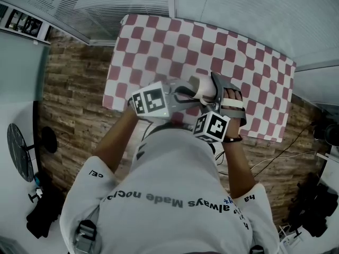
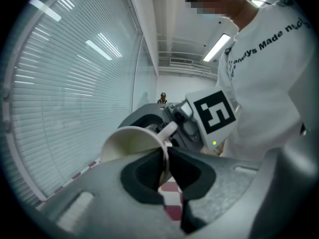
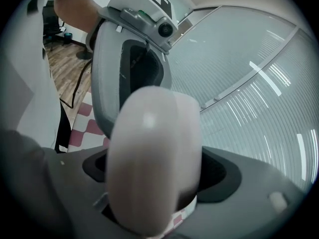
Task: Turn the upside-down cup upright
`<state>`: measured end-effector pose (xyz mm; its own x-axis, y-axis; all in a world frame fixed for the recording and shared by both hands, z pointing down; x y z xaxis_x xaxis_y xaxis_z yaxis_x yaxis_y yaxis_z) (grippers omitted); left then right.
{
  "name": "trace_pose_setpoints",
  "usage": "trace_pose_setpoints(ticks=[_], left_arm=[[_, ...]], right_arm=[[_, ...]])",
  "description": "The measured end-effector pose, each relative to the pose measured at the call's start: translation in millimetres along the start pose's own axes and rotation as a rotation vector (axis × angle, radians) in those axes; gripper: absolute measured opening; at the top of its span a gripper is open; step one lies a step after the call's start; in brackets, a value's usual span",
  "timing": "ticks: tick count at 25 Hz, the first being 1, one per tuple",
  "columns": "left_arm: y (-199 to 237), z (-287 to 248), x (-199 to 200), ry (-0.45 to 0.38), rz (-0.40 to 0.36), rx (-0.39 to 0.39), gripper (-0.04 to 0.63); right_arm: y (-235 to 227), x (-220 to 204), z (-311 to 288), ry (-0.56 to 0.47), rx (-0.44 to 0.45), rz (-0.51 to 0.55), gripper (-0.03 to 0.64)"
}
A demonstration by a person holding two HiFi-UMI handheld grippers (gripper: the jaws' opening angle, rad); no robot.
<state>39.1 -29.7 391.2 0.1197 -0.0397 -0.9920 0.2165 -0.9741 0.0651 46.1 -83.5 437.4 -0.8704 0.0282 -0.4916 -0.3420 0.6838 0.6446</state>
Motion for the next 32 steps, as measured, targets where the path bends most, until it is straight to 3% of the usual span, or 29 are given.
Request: trace_pose_setpoints(ticks=[5, 11, 19, 24, 32], left_arm=[[5.1, 2.4, 3.3, -0.027, -0.027, 0.061, 0.050], [19.2, 14.6, 10.8, -0.120, 0.013, 0.198, 0.191], [40.1, 39.1, 28.4, -0.315, 0.113, 0.352, 0.325], [41.6, 37.5, 41.2, -0.386, 0.155, 0.348, 0.362], [35.6, 32.1, 60.9, -0.446, 0.166, 0.275, 0.381]], right_arm=[[-1.6, -1.3, -1.1, -0.017, -0.009, -0.065, 0.459], [-8.9, -5.2, 1.7, -0.073, -0.045, -0.197, 0.459], [-24.6, 5.7, 13.4, -0.254, -0.085, -0.474, 0.459], [-29.0, 23.7, 22.6, -0.452, -0.042, -0.722, 0.459], [-29.8, 51.9, 37.7, -0.765, 0.057, -0.867, 0.459]])
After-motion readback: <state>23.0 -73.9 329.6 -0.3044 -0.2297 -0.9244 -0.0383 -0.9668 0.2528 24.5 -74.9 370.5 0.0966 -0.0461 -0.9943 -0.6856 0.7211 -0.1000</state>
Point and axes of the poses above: the fingertips, and each gripper's own axes: z backward along the fingers, y to its left, x out of its top, the point moved 1 cm from there along z, backward along the fingers, and after that the axes turned 12 degrees about -y, right-handed, at the moved point
